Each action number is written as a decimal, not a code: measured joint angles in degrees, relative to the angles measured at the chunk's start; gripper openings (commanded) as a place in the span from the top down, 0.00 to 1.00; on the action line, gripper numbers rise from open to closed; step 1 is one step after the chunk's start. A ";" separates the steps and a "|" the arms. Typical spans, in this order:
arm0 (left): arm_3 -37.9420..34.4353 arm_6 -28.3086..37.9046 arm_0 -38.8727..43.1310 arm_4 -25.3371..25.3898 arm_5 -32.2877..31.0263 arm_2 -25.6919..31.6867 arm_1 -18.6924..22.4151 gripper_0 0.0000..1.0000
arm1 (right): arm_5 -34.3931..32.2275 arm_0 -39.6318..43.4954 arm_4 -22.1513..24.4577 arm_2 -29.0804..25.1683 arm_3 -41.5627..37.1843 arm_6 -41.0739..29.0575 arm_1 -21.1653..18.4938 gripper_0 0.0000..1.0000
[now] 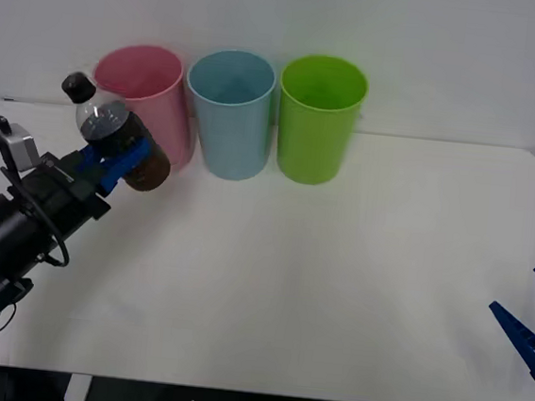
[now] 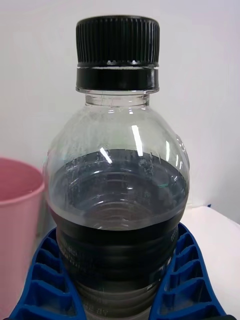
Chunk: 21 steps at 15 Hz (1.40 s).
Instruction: Grasp the object on the table and drop it into the matching bin: aluminum can to the light blue bin, PET bottle to the pink bin.
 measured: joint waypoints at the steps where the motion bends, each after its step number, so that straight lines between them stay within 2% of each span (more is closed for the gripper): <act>1: 0.00 0.59 -1.40 -0.07 0.48 0.65 0.74 1.00 | 0.00 0.00 0.00 0.00 0.00 0.00 0.00 0.00; 5: 0.08 6.35 -6.26 -1.40 3.68 2.11 4.38 1.00 | 0.00 0.00 0.00 0.00 0.00 0.00 0.00 0.00; 8: 1.08 7.69 -9.13 -2.58 7.55 1.47 6.28 1.00 | 0.00 0.00 0.00 0.00 0.00 0.00 0.00 0.00; 14: 6.51 7.66 -16.02 -7.91 11.91 1.44 6.59 1.00 | 0.00 0.00 0.00 0.00 0.00 0.00 0.00 0.00; 21: 17.93 6.42 -25.98 -14.86 13.35 2.72 6.59 1.00 | 0.00 0.00 0.00 0.00 0.00 0.00 0.00 0.00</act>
